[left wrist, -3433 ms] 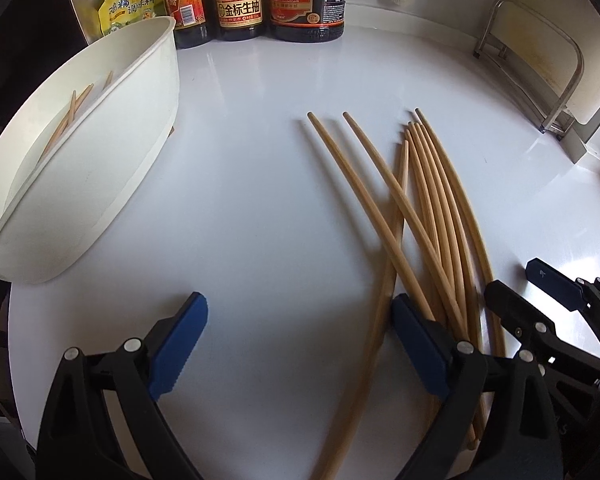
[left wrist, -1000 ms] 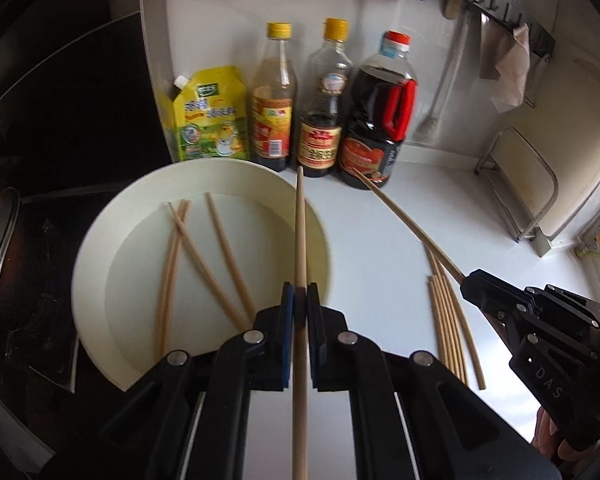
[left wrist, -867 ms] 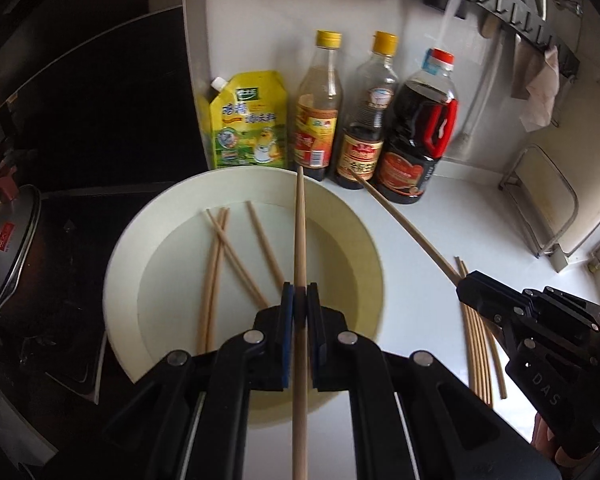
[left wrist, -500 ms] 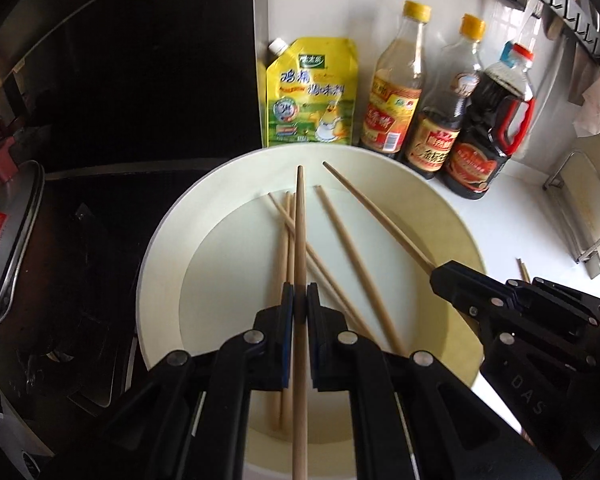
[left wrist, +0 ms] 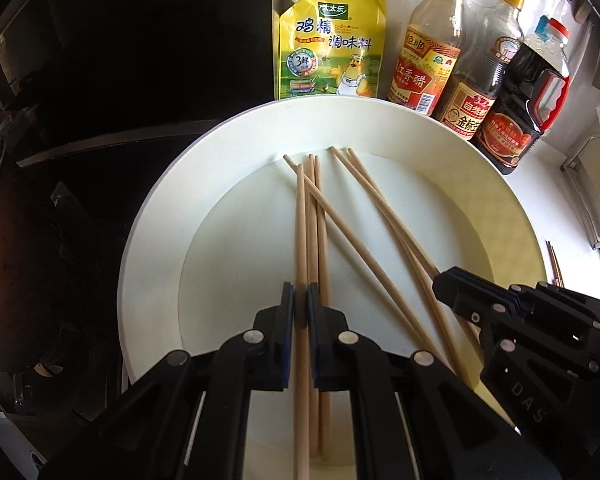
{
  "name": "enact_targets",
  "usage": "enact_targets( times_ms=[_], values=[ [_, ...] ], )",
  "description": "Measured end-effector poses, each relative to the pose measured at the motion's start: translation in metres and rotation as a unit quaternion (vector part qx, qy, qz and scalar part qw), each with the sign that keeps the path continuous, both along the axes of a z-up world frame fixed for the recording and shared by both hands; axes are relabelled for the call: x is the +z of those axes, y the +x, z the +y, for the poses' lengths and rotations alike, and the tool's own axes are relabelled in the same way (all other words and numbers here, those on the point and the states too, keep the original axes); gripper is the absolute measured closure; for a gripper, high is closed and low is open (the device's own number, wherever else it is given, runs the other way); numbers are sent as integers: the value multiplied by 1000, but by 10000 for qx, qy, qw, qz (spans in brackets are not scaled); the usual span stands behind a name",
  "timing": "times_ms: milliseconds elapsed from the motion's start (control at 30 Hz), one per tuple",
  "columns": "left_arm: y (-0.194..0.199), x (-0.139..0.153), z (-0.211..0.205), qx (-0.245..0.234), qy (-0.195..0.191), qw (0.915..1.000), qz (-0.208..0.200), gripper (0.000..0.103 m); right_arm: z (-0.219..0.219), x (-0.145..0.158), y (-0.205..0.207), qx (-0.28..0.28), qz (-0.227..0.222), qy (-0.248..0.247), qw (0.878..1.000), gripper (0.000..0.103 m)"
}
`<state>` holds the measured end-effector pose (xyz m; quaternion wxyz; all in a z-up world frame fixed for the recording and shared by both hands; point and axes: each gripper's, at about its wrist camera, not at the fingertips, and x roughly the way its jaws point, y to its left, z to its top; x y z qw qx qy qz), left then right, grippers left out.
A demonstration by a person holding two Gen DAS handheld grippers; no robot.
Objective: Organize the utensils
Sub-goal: 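Carry both held chopsticks over the white water basin, then open both tools to release the chopsticks into the basin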
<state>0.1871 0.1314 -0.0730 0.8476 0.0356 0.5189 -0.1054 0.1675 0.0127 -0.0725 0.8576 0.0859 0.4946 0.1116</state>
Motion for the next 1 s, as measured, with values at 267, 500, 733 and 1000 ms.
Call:
enact_targets(
  times_ms=[267, 500, 733, 1000],
  values=[
    [0, 7, 8, 136, -88, 9998, -153, 55, -6, 8, -5, -79, -143, 16, 9999, 96],
    [-5, 15, 16, 311, -134, 9993, -174, 50, -12, 17, -15, -115, -227, -3, 9997, 96],
    [-18, 25, 18, 362, -107, 9989, -271, 46, -17, 21, -30, -107, -218, 42, 9997, 95],
    [-42, 35, 14, 402, -70, 9986, -333, 43, -28, 30, -55, -63, -283, 13, 9996, 94]
  ],
)
